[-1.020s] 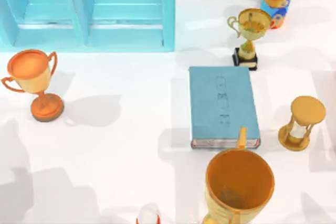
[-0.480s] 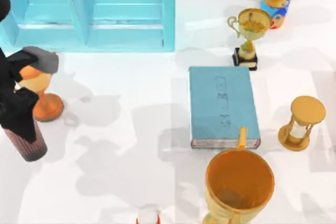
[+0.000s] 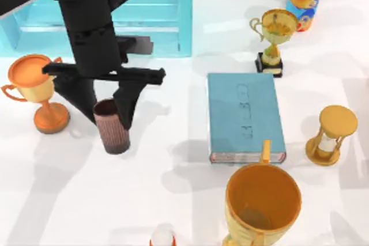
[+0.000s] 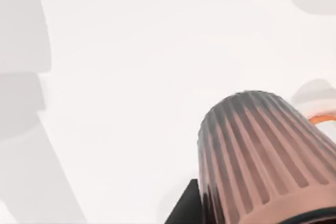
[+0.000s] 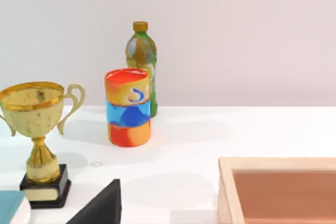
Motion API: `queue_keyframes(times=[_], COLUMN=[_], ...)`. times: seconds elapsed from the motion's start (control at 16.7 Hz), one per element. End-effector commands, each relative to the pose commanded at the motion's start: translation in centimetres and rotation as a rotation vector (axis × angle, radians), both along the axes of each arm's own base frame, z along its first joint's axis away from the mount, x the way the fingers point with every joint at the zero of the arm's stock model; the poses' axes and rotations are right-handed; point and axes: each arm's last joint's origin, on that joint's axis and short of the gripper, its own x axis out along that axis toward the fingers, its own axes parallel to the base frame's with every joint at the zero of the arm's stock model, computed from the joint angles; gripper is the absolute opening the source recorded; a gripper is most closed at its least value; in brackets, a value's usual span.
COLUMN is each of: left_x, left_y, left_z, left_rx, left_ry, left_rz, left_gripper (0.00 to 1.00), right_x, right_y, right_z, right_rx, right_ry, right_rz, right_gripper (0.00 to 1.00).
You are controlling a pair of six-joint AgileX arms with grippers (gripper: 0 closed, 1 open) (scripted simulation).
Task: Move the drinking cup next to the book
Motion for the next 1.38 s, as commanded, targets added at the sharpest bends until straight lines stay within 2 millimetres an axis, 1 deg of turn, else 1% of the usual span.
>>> queue_keyframes(times=[0.12, 0.3, 0.42, 0.54, 0.78, 1.14, 1.26, 1.38], left_x=[0.2, 0.3, 0.3, 0.3, 0.3, 0.4, 0.5, 0.6], left_y=[-2.8, -6.1, -7.8, -9.0, -10.0, -9.8, -9.8, -9.9], left_z=[0.4, 1.4, 2.1, 2.9, 3.6, 3.7, 2.8, 1.1], left_rx=[0.061, 0.116, 0.130, 0.133, 0.131, 0.131, 0.130, 0.130], left_ry=[-0.047, -0.150, -0.224, -0.288, -0.358, -0.357, -0.358, -0.356], left_rz=[0.081, 0.183, 0.239, 0.287, 0.335, 0.339, 0.342, 0.339], left_gripper=[0.00, 0.00, 0.00, 0.00, 0.00, 0.00, 0.00, 0.00], right_x=[0.0, 0.0, 0.0, 0.0, 0.0, 0.0, 0.0, 0.0], right_y=[0.0, 0.0, 0.0, 0.0, 0.0, 0.0, 0.0, 0.0], right_z=[0.0, 0.0, 0.0, 0.0, 0.0, 0.0, 0.0, 0.0], right_rx=[0.000, 0.000, 0.000, 0.000, 0.000, 0.000, 0.000, 0.000], right_ry=[0.000, 0.000, 0.000, 0.000, 0.000, 0.000, 0.000, 0.000], right_rz=[0.000, 0.000, 0.000, 0.000, 0.000, 0.000, 0.000, 0.000], right_gripper=[1.00, 1.00, 1.00, 1.00, 1.00, 1.00, 1.00, 1.00])
